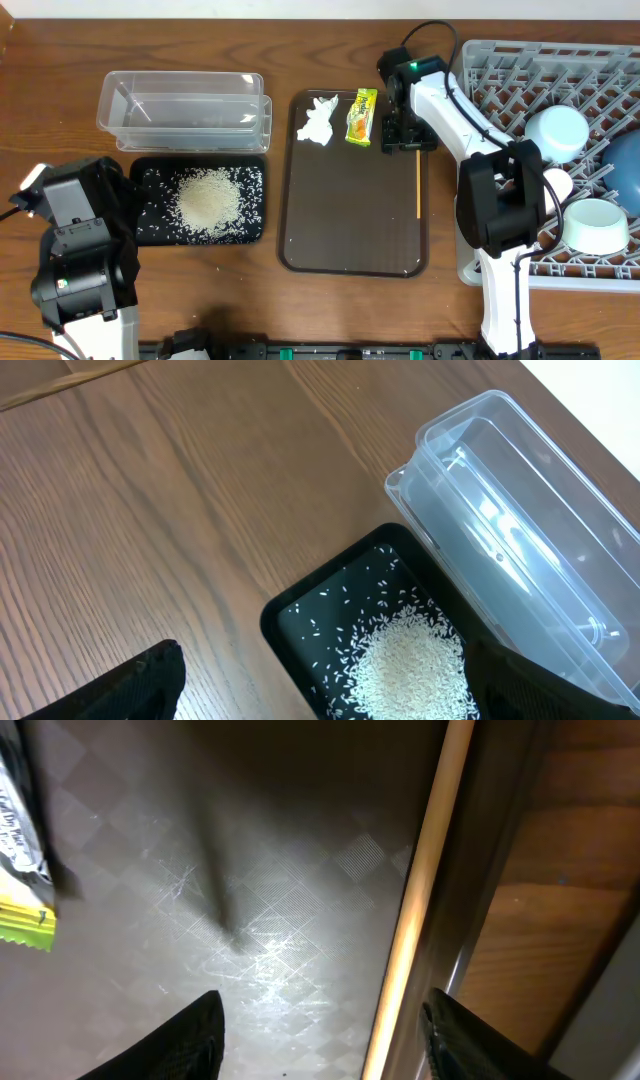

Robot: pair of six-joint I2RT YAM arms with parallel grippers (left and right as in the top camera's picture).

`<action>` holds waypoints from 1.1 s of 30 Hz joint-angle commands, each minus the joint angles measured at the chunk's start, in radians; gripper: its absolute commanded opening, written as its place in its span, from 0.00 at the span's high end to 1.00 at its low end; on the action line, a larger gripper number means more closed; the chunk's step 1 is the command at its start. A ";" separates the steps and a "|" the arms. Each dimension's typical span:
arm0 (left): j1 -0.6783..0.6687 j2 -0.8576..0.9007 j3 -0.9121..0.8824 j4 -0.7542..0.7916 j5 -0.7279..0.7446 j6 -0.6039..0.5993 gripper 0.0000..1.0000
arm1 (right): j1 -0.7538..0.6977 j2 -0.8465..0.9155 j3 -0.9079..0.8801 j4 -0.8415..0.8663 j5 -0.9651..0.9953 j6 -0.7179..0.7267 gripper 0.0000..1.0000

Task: Sort waste into correct bins and load items into the dishwasher rack
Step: 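Move the right gripper to the wooden stick on the brown tray and grasp it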

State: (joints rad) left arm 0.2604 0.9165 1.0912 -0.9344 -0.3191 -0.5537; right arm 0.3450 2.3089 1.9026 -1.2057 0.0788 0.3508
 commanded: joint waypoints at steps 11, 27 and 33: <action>0.005 -0.003 0.018 0.000 -0.003 -0.008 0.09 | -0.025 0.017 -0.077 0.059 -0.007 0.019 0.39; 0.005 -0.003 0.018 0.000 -0.003 -0.008 0.09 | -0.014 0.016 -0.156 0.148 -0.083 0.038 0.78; 0.005 -0.003 0.018 0.000 -0.003 -0.008 0.09 | -0.019 0.002 -0.139 0.128 -0.096 0.038 0.96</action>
State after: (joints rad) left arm 0.2604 0.9165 1.0912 -0.9344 -0.3191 -0.5541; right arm 0.3241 2.2883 1.7828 -1.0698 0.0265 0.3820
